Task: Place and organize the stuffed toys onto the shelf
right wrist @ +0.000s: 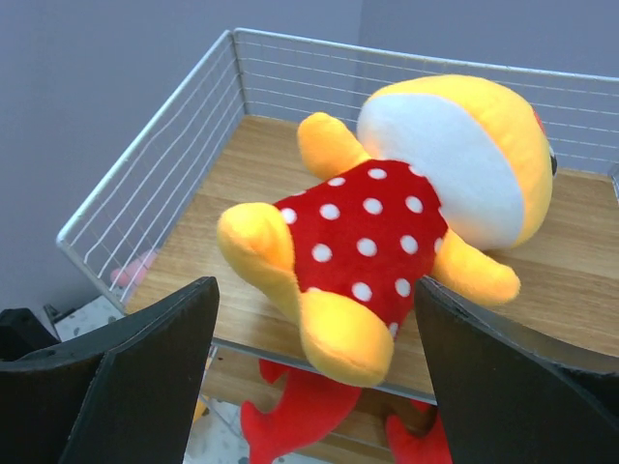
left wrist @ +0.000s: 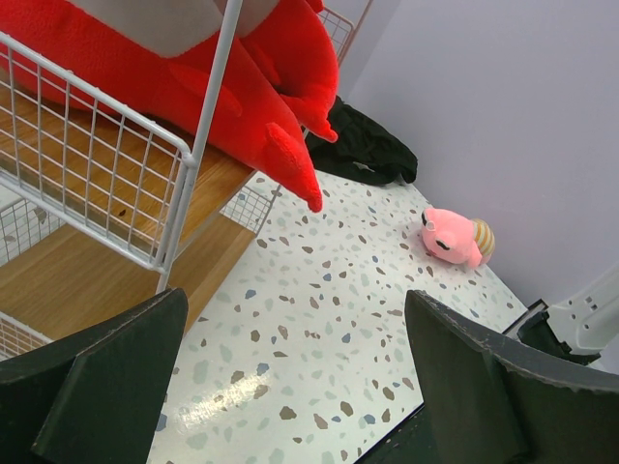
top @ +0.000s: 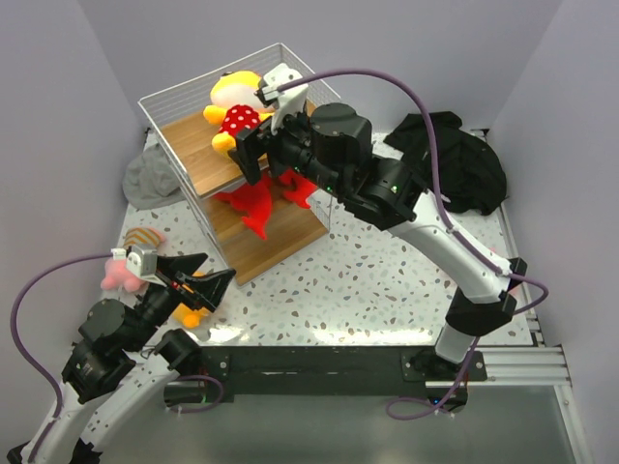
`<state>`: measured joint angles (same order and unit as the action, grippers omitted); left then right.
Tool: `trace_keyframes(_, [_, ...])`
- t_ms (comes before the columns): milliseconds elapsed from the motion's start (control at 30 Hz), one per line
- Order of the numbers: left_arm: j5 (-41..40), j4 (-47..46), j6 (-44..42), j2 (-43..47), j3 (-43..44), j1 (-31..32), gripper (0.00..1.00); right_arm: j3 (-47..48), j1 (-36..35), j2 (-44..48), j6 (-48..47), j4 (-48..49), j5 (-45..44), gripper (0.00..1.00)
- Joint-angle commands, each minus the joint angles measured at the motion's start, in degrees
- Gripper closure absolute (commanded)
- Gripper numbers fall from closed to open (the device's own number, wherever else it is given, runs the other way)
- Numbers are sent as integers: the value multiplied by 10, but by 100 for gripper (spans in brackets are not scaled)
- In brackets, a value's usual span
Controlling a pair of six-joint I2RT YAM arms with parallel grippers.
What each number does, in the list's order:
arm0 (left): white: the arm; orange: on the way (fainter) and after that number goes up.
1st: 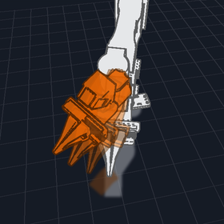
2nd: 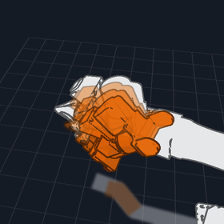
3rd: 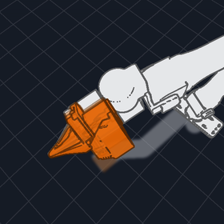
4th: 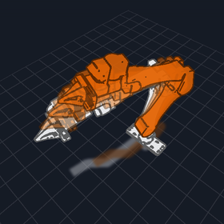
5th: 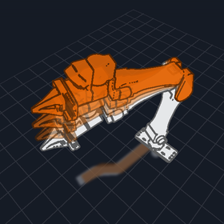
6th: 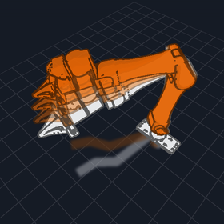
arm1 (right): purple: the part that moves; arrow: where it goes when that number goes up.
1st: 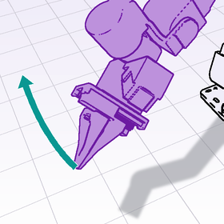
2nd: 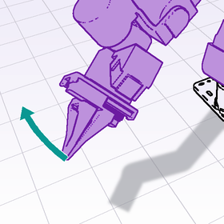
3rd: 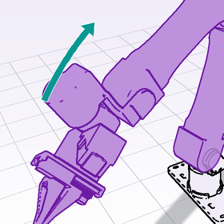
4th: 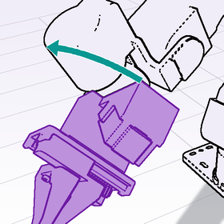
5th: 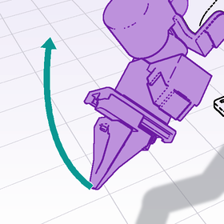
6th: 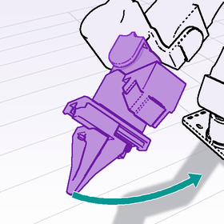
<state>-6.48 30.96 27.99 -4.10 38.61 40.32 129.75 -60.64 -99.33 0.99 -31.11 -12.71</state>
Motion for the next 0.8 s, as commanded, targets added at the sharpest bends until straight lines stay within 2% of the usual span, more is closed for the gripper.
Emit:
trace_keyframes(0, [-5, -14, 5, -3, -1, 2, 0, -24, -18, 22, -40, 52, -96, 15])
trace_keyframes(267, [-6, -15, 4, -5, -1, 2, 0, -53, -41, 20, -69, 67, -172, 20])
trace_keyframes(367, [-5, -14, 4, -5, -1, 2, 0, -83, -41, 33, -73, 97, -177, 34])
trace_keyframes(400, [-5, -14, 4, -5, -1, 3, 0, -89, -40, 37, -76, 104, -173, 45])
trace_keyframes(467, [-5, -14, 5, -5, -1, 2, 0, -100, -41, 45, -82, 112, -164, 57])
trace_keyframes(500, [-5, -14, 5, -5, -1, 3, 0, -106, -40, 49, -86, 116, -158, 67])
trace_keyframes(633, [-6, -14, 5, -3, -1, 2, 0, -179, -41, 94, -121, 166, -72, 79])
trace_keyframes(767, [-6, -14, 5, -3, -1, 3, 0, -216, -41, 129, -156, 189, -12, 81])
